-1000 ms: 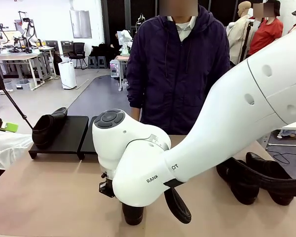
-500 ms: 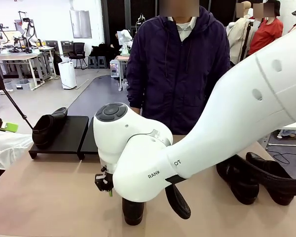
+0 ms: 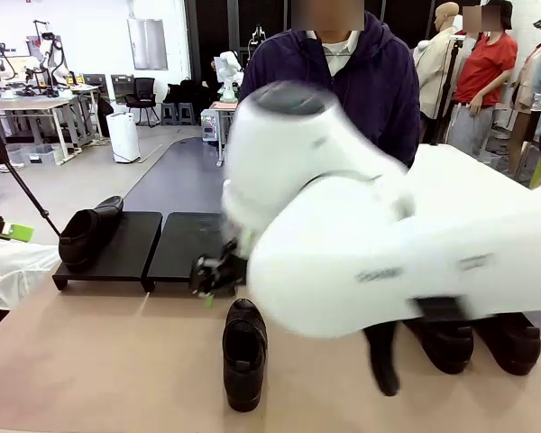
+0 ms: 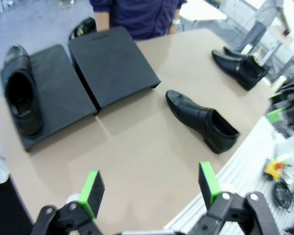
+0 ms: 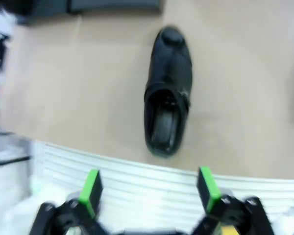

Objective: Organize the shoes by placing them on the stand.
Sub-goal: Pick up one Shoe and place it in the middle of the table, then place the Shoe from the middle of the table onto the Shoes Stand.

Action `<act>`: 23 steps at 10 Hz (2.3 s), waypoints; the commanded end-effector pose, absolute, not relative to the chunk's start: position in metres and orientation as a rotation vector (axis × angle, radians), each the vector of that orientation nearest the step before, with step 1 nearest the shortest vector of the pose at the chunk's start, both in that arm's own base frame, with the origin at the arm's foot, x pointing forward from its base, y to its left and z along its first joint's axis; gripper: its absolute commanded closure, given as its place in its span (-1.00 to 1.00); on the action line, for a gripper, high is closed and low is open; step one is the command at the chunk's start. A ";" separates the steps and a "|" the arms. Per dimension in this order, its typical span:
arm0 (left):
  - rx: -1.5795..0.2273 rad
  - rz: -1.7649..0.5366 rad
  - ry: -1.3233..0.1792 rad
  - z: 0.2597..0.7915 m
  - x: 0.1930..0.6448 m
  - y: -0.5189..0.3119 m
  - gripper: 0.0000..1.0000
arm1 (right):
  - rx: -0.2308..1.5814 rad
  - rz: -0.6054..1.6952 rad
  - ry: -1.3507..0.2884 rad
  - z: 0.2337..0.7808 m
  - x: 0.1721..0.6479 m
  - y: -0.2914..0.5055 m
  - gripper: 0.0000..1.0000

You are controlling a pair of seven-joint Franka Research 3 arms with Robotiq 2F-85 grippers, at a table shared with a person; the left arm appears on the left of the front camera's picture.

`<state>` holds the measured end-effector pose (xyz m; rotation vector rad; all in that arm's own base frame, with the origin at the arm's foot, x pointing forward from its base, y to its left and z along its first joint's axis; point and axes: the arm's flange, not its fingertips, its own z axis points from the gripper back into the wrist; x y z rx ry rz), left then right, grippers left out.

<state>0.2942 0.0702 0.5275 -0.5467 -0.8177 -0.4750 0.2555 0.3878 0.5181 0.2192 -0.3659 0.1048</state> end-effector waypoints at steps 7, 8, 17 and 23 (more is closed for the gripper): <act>-0.541 -0.481 -0.812 0.526 0.291 0.070 -1.00 | 0.461 0.305 -0.554 0.596 0.186 0.038 -1.00; -0.541 -0.481 -0.812 0.526 0.291 0.070 -1.00 | 0.440 0.317 -0.589 0.590 0.181 0.034 -1.00; -0.541 -0.481 -0.812 0.526 0.291 0.070 -1.00 | 0.437 0.285 -0.565 0.624 0.180 0.017 -1.00; -0.541 -0.481 -0.812 0.526 0.291 0.070 -1.00 | 0.437 0.285 -0.565 0.624 0.180 0.017 -1.00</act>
